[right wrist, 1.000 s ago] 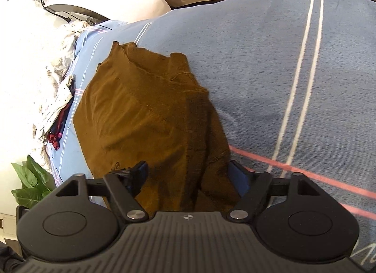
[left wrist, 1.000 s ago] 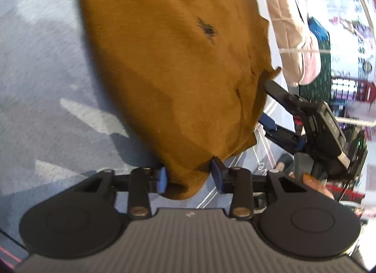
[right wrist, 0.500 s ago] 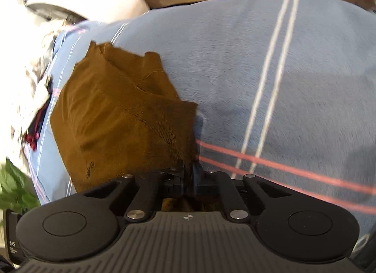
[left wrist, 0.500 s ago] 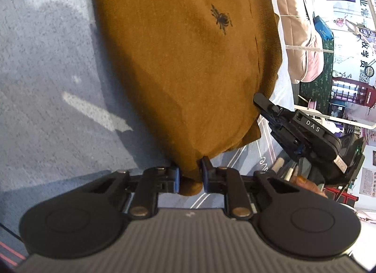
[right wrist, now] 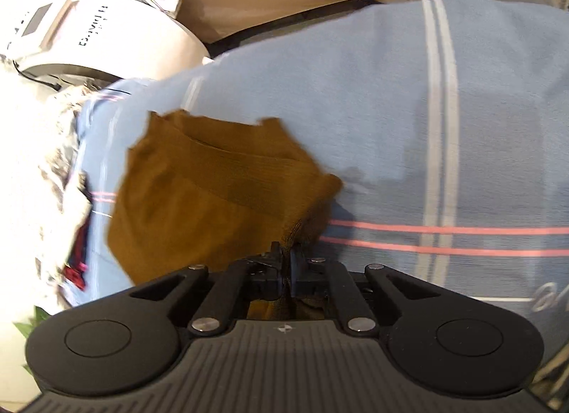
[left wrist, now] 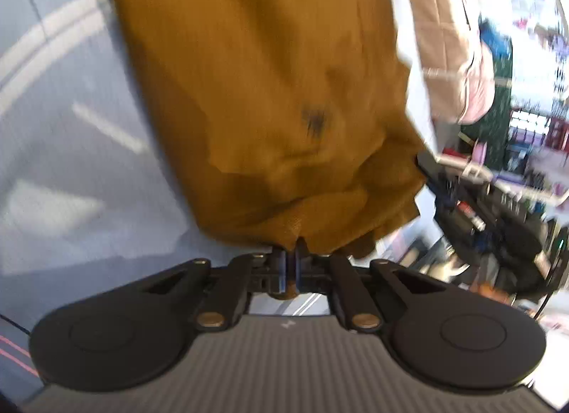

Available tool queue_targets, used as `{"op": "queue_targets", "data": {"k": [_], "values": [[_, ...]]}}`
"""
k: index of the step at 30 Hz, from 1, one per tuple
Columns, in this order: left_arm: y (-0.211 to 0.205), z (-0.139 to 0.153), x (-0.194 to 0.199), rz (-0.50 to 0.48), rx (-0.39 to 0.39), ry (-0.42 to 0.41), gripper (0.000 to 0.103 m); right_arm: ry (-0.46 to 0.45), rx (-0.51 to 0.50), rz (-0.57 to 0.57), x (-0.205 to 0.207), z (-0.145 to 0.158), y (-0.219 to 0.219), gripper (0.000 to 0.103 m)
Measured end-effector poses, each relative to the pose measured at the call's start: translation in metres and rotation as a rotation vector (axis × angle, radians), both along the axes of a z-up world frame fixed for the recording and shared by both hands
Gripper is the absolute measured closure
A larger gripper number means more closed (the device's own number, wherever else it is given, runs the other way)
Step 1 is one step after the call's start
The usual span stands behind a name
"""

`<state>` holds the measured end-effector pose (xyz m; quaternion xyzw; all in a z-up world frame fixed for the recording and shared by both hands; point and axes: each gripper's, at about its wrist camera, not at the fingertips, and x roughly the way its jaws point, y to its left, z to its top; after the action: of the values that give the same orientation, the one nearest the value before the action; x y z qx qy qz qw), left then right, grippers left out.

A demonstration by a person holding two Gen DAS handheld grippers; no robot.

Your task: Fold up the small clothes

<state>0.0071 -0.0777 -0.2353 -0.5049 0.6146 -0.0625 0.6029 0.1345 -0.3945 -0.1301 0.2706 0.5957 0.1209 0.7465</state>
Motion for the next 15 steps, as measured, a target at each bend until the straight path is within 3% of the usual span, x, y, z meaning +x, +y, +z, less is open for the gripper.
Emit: {"op": "queue_targets", "data": {"k": [4, 9, 15], "values": [[0.057, 0.024, 0.032, 0.069, 0.048, -0.088, 0.099, 0.001, 0.064, -0.014, 0.028, 0.021, 0.039, 0.096], [0.134, 0.038, 0.062, 0.178, 0.067, -0.115, 0.099, -0.002, 0.109, 0.006, 0.076, 0.035, 0.106, 0.096], [0.224, 0.038, 0.075, 0.284, 0.124, -0.093, 0.099, 0.025, 0.114, -0.005, 0.124, 0.015, 0.181, 0.096]]}}
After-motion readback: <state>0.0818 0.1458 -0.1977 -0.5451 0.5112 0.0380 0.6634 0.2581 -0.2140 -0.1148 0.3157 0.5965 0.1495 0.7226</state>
